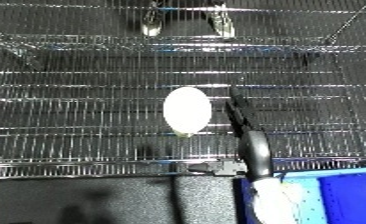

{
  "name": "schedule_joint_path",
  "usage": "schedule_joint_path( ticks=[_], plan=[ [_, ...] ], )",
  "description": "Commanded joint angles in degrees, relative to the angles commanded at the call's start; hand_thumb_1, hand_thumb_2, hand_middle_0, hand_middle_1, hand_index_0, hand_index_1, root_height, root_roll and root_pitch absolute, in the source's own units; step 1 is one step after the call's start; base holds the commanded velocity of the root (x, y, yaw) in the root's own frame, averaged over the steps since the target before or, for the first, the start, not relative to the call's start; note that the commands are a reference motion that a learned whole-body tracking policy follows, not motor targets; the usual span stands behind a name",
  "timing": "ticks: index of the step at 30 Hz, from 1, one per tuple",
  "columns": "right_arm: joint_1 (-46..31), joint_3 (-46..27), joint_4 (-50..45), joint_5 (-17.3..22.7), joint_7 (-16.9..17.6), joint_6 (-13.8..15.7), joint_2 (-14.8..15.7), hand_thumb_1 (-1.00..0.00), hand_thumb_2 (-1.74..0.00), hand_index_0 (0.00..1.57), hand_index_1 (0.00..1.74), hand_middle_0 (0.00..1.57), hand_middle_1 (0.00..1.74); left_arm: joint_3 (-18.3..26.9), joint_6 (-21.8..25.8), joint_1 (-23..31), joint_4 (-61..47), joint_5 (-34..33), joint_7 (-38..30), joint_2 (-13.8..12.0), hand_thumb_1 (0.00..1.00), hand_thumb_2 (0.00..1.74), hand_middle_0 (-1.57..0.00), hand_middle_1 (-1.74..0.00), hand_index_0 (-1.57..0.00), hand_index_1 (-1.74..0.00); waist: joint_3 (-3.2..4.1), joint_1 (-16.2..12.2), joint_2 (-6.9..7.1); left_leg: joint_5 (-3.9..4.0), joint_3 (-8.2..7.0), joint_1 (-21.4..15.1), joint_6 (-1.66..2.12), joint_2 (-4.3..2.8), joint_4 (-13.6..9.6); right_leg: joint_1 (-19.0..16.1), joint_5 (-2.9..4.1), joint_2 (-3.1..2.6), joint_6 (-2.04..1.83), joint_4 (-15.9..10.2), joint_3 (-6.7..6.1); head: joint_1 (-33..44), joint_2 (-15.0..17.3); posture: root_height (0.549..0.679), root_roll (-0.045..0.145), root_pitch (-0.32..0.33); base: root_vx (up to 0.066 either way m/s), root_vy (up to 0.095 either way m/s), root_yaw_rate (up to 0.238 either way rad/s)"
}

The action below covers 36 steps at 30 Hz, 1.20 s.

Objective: Pick up the object and place it into the box

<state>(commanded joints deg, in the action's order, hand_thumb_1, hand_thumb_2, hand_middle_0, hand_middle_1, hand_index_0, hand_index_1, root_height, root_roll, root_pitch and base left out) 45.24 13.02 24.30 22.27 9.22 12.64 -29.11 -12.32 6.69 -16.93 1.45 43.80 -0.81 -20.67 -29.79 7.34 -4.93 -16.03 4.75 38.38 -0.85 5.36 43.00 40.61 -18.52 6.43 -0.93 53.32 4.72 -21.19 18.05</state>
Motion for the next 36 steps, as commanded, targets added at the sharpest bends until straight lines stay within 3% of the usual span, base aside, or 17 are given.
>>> schedule_joint_path(
  ticks=[15, 20, 29, 36],
  plan=[
    [9.8, 4.6, 7.8, -0.8, 1.0, -1.1, -0.6, 0.00, 0.00, 0.00, 0.00, 0.00, 0.00, -2.5, 1.1, 0.6, -0.3, 1.5, -0.3, 0.0, 1.00, 1.74, -1.57, -1.74, -1.57, -1.74, 0.00, 2.1, -1.69, -0.32, 0.42, 2.9, -0.53, 1.18, 1.8, 2.9, -0.78, 0.07, 0.87, 2.0, 0.83, -6.6, -4.8, 0.613, 0.038, 0.202, 0.007, 0.014, 0.037],
    [12.5, 5.5, 10.1, 0.4, 1.0, -1.3, -1.2, -0.25, -0.44, 0.39, 0.44, 0.39, 0.44, -3.1, 1.9, 0.9, -0.5, 2.1, -0.1, -0.3, 1.00, 1.74, -1.57, -1.74, -1.57, -1.74, 0.00, 2.7, -2.29, -0.17, 0.50, 4.0, -0.79, 1.36, 1.8, 4.1, -0.78, -0.03, 0.91, 2.4, 0.84, -8.2, -6.7, 0.612, 0.037, 0.217, -0.020, 0.016, 0.010],
    [14.6, 6.7, 13.3, 1.5, 0.8, -1.7, -2.3, -0.70, -1.22, 1.10, 1.22, 1.10, 1.22, -3.8, 3.1, 1.4, -0.9, 2.7, 0.3, -0.9, 1.00, 1.74, -1.57, -1.74, -1.57, -1.74, 0.00, 3.1, -2.86, -0.11, 0.65, 5.1, -1.01, 1.58, 1.9, 5.4, -0.82, -0.14, 1.00, 2.7, 0.79, -9.1, -7.5, 0.611, 0.035, 0.232, -0.024, 0.008, -0.006],
    [14.6, 6.3, 13.9, 1.6, 1.5, -1.0, -2.6, -0.70, -1.22, 1.10, 1.22, 1.10, 1.22, -3.8, 3.6, 1.4, -1.0, 3.0, 0.6, -1.1, 1.00, 1.74, -1.57, -1.74, -1.57, -1.74, 0.00, 2.9, -2.77, 0.22, 0.74, 4.4, -1.06, 1.50, 0.8, 4.7, -0.47, -0.34, 0.93, 1.6, 0.71, -8.9, -8.2, 0.614, 0.035, 0.232, -0.036, -0.006, -0.029]
  ],
)
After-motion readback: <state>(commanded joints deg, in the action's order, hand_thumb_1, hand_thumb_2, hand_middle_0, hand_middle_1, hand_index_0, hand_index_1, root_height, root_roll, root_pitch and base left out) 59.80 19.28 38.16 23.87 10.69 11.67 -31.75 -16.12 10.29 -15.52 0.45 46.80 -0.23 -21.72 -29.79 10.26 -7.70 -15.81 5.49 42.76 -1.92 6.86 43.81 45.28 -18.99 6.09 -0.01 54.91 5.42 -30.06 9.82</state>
